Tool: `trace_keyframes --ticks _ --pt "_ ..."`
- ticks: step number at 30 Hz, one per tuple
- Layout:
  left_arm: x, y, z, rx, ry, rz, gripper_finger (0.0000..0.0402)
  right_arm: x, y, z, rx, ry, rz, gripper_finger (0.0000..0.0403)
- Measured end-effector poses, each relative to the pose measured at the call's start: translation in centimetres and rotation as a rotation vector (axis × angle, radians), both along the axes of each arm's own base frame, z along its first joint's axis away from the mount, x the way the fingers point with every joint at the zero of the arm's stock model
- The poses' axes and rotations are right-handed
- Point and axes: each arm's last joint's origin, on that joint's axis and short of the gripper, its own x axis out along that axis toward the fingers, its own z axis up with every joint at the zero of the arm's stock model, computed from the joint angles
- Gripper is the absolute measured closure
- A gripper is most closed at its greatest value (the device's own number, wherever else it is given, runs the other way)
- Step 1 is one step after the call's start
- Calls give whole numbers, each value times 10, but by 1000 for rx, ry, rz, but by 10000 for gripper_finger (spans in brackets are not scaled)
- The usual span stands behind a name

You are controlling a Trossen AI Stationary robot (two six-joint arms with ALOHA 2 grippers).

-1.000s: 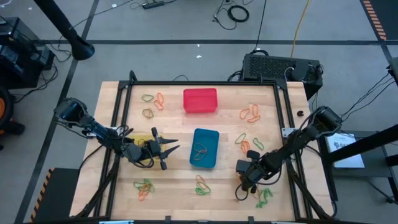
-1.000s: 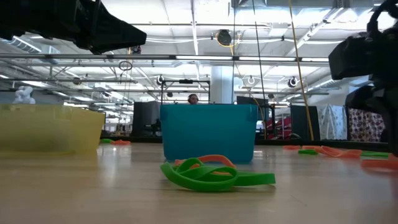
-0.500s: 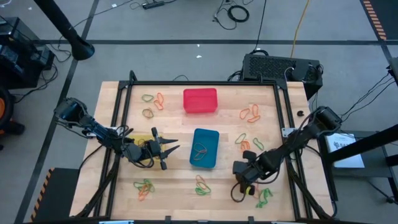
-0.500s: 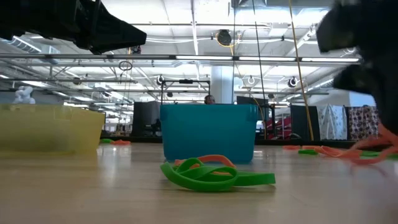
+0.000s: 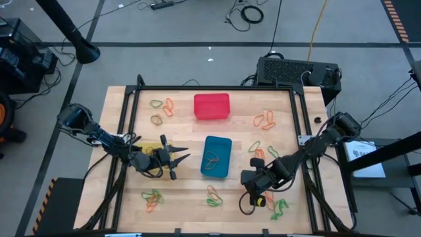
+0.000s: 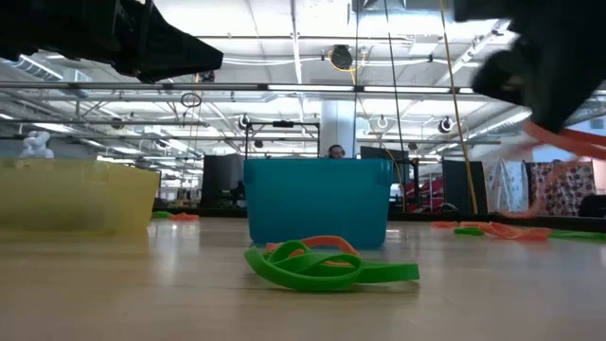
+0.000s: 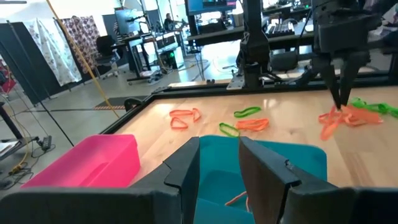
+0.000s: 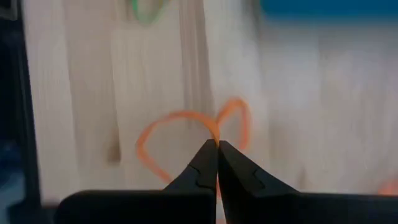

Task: Sort rubber bands into baskets
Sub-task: Put the orange rubber band into the blue bin

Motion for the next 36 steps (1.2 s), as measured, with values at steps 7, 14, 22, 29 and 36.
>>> trace_keyframes --ticks 7,14,22,29,36 --pt "0 0 -1 4 8 0 284 -33 15 -5 42 257 -191 403" --pt "0 0 -1 -20 -1 1 284 -42 28 -5 -8 191 -185 396" --pt "0 0 -1 -19 0 1 284 -41 26 -5 -57 140 -190 364" --pt "0 0 -1 -19 1 1 284 -39 27 -4 -65 106 -199 346" --pt "0 0 -1 -19 1 1 284 -38 26 -10 -73 54 -198 343"
